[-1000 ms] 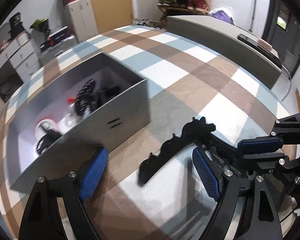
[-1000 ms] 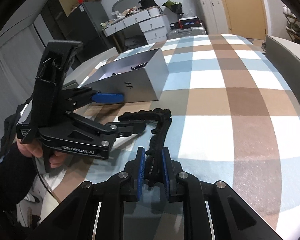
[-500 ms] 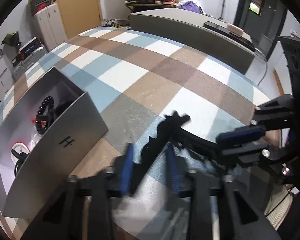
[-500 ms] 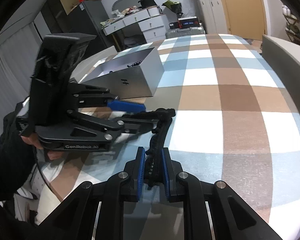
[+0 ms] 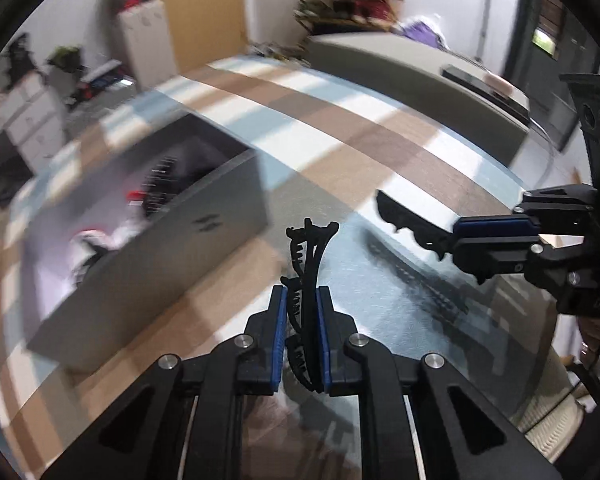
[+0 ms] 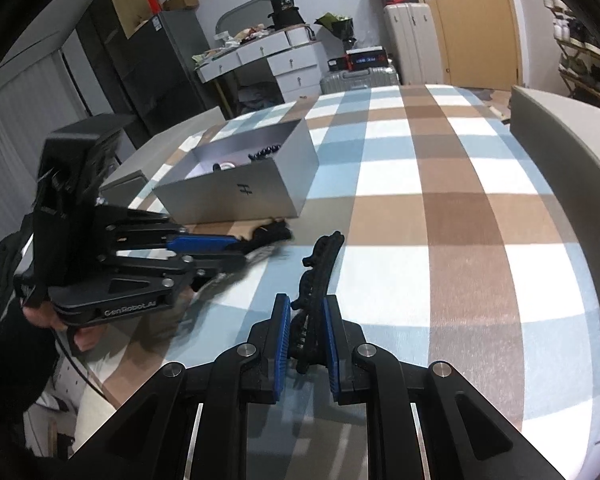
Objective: Organize jewelry
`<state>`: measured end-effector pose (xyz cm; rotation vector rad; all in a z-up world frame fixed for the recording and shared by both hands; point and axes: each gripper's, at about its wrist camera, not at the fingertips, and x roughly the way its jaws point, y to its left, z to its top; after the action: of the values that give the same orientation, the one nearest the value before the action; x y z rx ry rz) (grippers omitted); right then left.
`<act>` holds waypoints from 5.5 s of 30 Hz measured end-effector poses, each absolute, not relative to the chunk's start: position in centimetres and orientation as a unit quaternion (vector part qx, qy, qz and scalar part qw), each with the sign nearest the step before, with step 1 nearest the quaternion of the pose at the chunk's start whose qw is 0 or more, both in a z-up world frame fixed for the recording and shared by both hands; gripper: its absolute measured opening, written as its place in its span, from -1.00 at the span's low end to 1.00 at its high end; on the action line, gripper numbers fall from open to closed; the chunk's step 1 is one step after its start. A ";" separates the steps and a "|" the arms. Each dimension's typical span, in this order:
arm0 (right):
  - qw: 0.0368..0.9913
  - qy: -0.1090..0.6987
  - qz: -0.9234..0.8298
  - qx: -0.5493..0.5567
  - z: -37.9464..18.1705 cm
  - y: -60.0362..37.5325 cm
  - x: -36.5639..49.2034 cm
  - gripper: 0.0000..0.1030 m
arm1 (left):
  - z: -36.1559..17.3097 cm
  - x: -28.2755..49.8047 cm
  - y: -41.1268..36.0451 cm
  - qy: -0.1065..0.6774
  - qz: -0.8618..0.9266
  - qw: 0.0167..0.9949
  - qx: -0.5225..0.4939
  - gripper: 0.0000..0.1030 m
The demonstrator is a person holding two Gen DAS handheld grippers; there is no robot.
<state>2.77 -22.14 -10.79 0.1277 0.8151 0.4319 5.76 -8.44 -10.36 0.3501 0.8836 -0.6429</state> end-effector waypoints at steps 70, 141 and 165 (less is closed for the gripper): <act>0.881 0.334 0.332 0.041 -7.7 -11.2 17.5 -0.62 | -6.4 13.0 0.5 0.378 -0.185 0.907 0.024 -0.54; 0.977 0.132 0.166 -0.030 -6.9 -15.4 5.2 1.00 | -7.2 4.1 4.4 0.176 0.023 0.984 -0.033 0.97; 0.976 0.136 0.165 -0.031 -6.9 -15.2 5.4 1.00 | -6.6 3.1 3.0 0.152 0.012 0.988 -0.002 0.97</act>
<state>5.41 -15.15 -6.91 -0.0631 0.2748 0.3331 3.08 2.95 -6.60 -0.0038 0.3056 0.0243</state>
